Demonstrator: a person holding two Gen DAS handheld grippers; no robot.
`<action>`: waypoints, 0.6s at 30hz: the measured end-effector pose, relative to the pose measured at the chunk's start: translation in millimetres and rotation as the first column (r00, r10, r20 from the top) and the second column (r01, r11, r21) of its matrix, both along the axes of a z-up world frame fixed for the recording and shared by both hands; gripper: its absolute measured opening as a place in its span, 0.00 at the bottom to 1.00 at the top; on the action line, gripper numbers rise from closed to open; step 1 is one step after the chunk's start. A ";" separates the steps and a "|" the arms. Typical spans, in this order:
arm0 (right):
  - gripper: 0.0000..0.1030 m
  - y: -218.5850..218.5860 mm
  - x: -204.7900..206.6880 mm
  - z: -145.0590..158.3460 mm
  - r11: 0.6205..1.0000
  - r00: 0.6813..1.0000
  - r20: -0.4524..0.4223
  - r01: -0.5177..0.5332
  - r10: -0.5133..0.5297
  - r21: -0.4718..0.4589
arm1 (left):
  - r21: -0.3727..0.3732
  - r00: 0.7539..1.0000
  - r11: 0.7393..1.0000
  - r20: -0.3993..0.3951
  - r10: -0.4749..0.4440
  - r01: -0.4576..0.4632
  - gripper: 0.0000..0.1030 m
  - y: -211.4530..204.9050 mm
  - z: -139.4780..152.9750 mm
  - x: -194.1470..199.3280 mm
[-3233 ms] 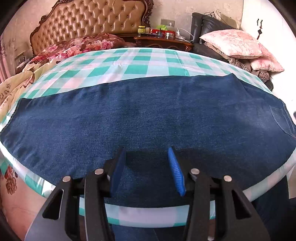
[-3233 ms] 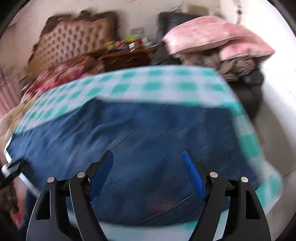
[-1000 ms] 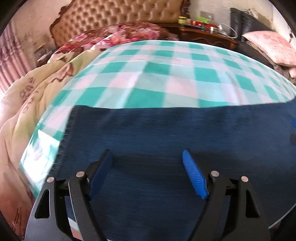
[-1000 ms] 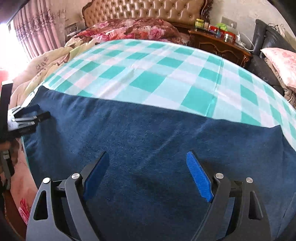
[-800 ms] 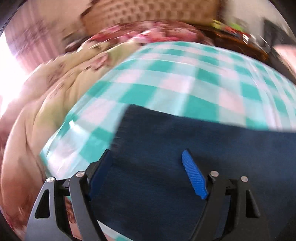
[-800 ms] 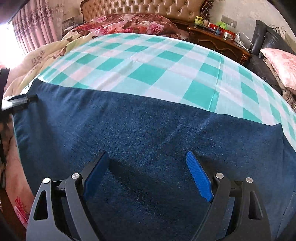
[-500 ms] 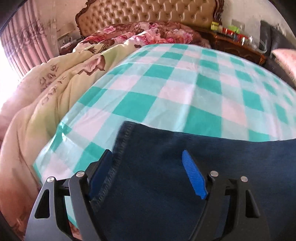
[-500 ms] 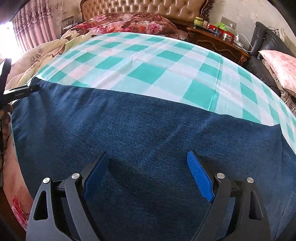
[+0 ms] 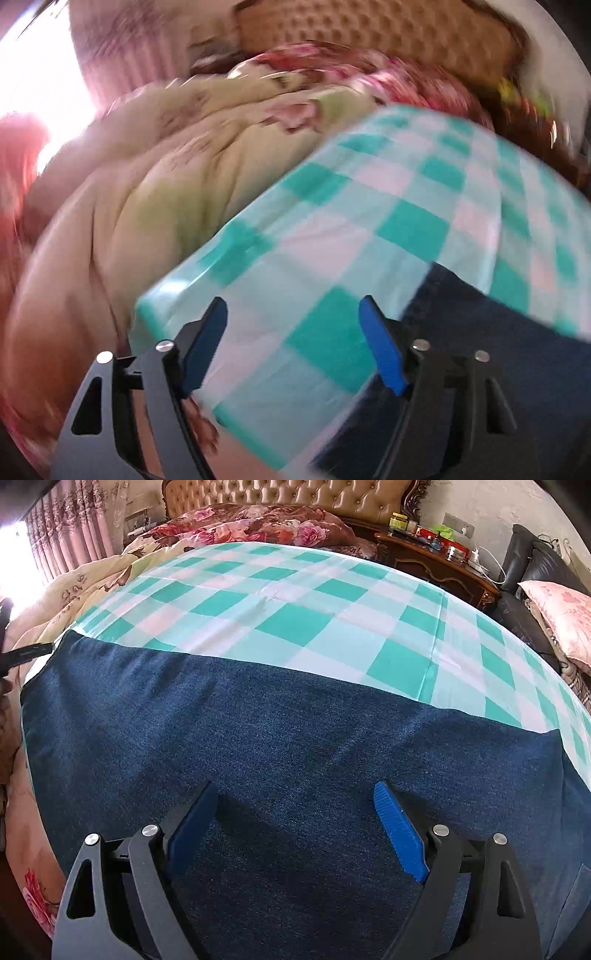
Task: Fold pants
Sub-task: 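Grasp the jeans leg hem with the left tool and lift it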
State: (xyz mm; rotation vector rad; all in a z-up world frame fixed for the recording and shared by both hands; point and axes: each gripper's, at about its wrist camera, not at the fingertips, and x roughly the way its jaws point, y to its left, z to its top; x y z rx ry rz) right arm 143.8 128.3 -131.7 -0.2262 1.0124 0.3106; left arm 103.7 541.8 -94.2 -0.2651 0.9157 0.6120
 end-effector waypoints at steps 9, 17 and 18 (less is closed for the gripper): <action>0.44 16.5 20.7 24.1 1.000 0.999 0.048 -0.017 0.015 0.024 | -0.286 0.973 0.951 0.226 -0.051 0.117 0.44 3.3 0.9 -89.3; 0.31 28.2 35.4 5.1 0.997 0.998 0.065 -0.012 0.017 -0.073 | -0.316 0.969 0.928 0.206 -0.135 0.197 0.40 -29.9 -22.7 -75.4; 0.31 28.4 35.2 4.2 0.997 0.998 0.068 -0.010 0.015 -0.075 | -0.309 0.970 0.931 0.198 -0.138 0.196 0.40 -32.8 -25.3 -73.4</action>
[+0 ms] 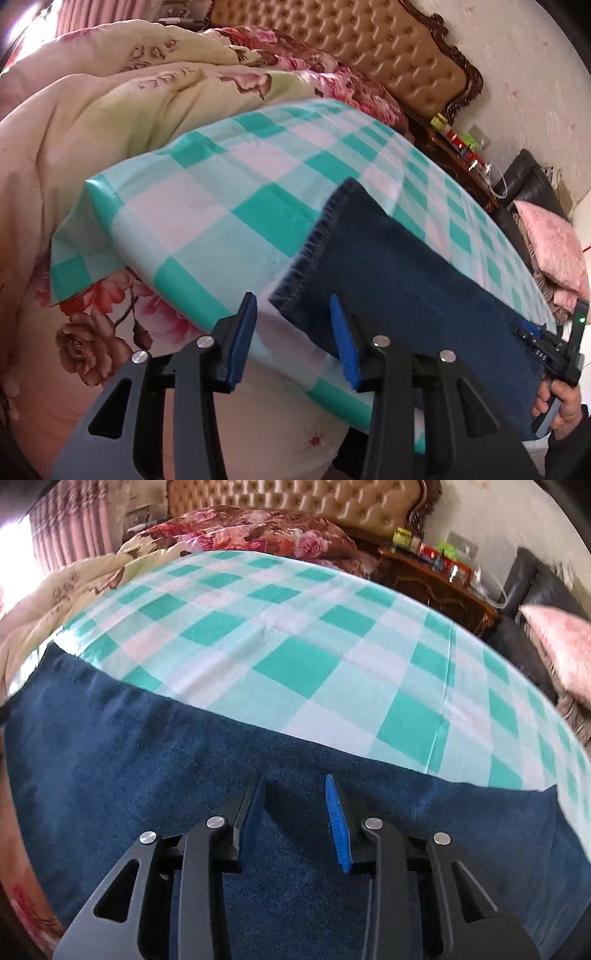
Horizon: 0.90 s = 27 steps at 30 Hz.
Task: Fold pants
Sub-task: 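Grasp the jeans leg hem with the left tool and lift it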
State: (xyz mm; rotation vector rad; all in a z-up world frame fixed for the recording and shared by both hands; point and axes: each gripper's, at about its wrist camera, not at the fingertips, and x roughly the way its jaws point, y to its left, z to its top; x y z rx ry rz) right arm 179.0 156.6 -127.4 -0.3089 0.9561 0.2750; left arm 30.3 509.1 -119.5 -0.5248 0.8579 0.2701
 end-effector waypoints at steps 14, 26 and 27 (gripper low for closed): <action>0.32 -0.5 1.5 2.1 1.000 1.000 -0.015 0.006 -0.005 0.019 | -0.103 0.998 0.995 0.063 0.019 -0.013 0.19 11.6 8.0 4.1; 0.54 -64.8 -9.5 37.4 0.930 0.979 -0.175 0.157 -0.103 0.333 | 0.552 0.960 0.800 -0.004 -0.281 0.237 0.17 -184.3 117.0 18.6; 0.54 -77.7 -13.2 40.7 0.913 0.974 -0.188 0.186 -0.123 0.363 | 0.592 0.945 0.759 -0.015 -0.325 0.271 0.17 -212.5 119.2 19.6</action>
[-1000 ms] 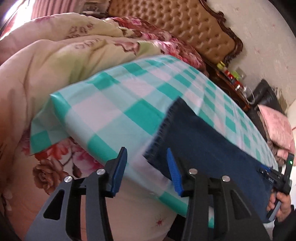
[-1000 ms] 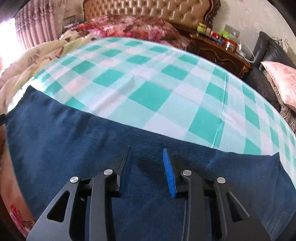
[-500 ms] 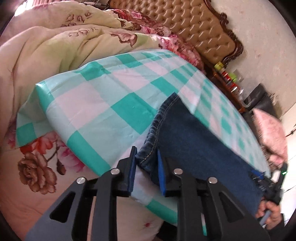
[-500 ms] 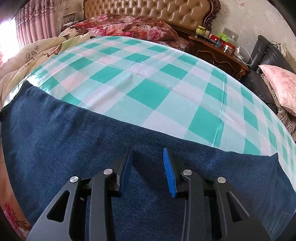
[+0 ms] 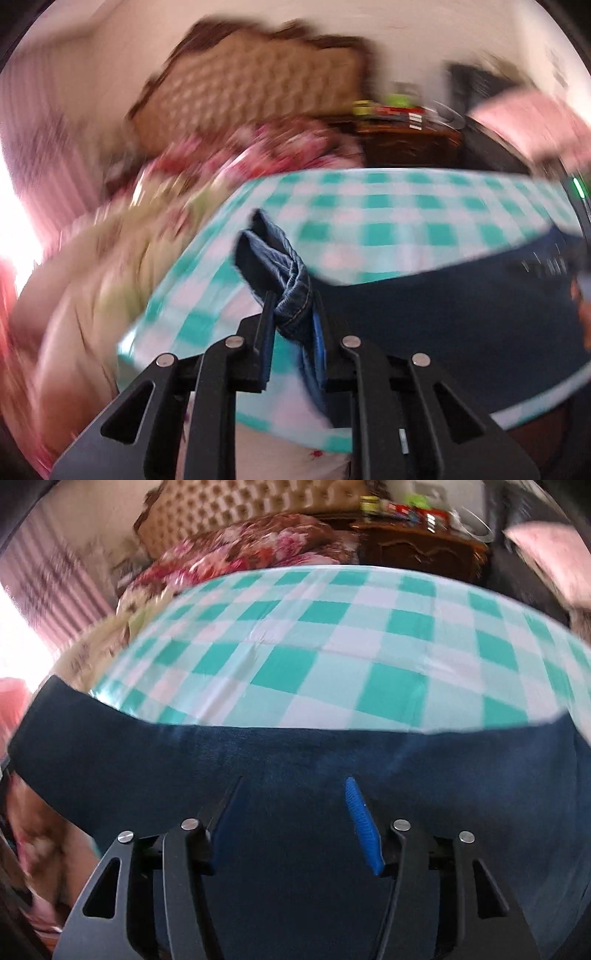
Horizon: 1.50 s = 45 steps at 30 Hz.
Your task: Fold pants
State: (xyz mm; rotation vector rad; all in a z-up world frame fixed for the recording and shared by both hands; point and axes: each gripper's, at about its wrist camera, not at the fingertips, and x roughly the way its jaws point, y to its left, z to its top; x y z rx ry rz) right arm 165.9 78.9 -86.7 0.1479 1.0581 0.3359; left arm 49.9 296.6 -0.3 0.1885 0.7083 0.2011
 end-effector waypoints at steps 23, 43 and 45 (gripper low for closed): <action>0.56 -72.2 -31.8 -25.4 0.977 0.985 -0.169 0.012 0.025 0.212 | 0.025 0.993 0.994 0.029 -0.110 0.109 0.50 -115.7 -63.1 -24.8; 0.73 -86.6 -8.7 -36.4 0.916 0.974 -0.227 0.070 0.024 0.395 | 0.245 0.955 0.934 0.074 -0.287 0.262 0.08 -164.3 -33.0 -31.7; 0.74 -99.4 -12.2 -39.9 0.893 0.969 -0.248 0.105 0.008 0.438 | 0.247 0.936 0.915 0.067 -0.345 0.320 0.08 -190.5 -40.6 -40.8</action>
